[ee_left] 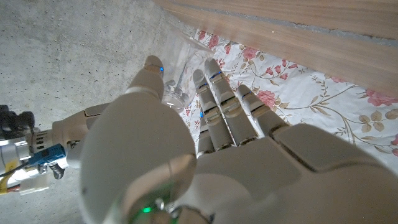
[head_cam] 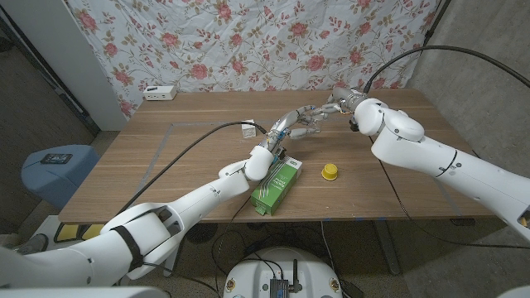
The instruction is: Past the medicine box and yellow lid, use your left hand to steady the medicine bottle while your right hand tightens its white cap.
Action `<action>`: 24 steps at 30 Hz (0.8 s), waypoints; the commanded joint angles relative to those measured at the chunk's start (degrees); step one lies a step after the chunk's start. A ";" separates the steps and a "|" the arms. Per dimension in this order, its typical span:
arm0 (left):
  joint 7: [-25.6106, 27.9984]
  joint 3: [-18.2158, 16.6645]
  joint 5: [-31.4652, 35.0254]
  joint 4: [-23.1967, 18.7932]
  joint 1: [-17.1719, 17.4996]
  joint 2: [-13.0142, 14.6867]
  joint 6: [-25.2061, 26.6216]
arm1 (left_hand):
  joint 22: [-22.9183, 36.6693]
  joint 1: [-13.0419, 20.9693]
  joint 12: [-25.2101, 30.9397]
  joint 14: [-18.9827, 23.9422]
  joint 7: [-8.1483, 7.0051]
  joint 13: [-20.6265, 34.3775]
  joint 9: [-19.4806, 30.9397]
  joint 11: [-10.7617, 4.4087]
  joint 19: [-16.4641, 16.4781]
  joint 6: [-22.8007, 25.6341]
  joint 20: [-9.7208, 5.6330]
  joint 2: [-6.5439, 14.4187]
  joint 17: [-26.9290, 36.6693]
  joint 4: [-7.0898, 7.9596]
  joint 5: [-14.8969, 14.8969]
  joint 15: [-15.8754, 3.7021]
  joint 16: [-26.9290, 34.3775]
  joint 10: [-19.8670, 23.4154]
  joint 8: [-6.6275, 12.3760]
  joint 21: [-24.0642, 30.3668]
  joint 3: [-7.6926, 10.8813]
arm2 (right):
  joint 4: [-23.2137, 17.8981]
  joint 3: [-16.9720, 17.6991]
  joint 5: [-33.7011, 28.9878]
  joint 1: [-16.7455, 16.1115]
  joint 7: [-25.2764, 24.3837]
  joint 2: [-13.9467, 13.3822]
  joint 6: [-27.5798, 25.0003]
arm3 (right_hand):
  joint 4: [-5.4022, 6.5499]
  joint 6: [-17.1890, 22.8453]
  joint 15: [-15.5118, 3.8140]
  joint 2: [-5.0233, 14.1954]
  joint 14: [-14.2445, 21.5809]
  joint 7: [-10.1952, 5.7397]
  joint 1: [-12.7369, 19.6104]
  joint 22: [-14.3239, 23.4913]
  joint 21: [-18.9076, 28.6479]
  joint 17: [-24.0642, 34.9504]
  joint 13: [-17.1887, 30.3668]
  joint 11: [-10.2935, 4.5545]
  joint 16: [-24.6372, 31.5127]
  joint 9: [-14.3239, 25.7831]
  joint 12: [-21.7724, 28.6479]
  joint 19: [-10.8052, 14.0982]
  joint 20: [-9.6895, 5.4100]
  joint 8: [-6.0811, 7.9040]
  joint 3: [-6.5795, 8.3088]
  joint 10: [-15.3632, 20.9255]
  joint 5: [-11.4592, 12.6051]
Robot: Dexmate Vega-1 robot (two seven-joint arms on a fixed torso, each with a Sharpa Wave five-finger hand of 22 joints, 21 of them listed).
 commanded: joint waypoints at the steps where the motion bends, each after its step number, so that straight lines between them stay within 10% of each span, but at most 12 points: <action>1: 0.07 -0.17 0.18 -1.34 0.73 0.47 0.55 | 0.11 -0.04 0.39 0.63 0.05 0.19 0.31 -4.19 -0.02 0.25 -6.91 0.30 0.02 0.13 0.31 -3.80 0.01 4.48 -0.08 0.21 0.85 | -1.21 0.22 0.77 -0.43 0.29 -0.82 -0.24 | 0.28 -2.93 0.33 -0.79 -0.22 0.23 -1.65 0.06 -0.18 0.31 0.31 0.38 -0.35 -0.76 -0.81 -0.21 0.44 -1.36 -1.07 -0.76 0.33; 24: -0.16 -0.18 0.15 -1.12 0.68 0.27 0.33 | 0.11 -0.36 0.34 0.72 0.13 0.19 0.30 -4.18 -0.08 -0.03 -6.98 0.15 0.01 0.18 0.28 -3.76 -0.01 4.47 -0.18 0.20 1.28 | -3.19 0.91 2.38 0.11 3.27 -3.46 0.86 | 1.19 -17.65 2.98 -2.44 -4.16 2.98 -7.10 0.05 -0.66 -0.04 0.43 2.46 -2.86 -3.98 -2.73 -3.58 0.95 -8.43 -3.65 -6.86 1.06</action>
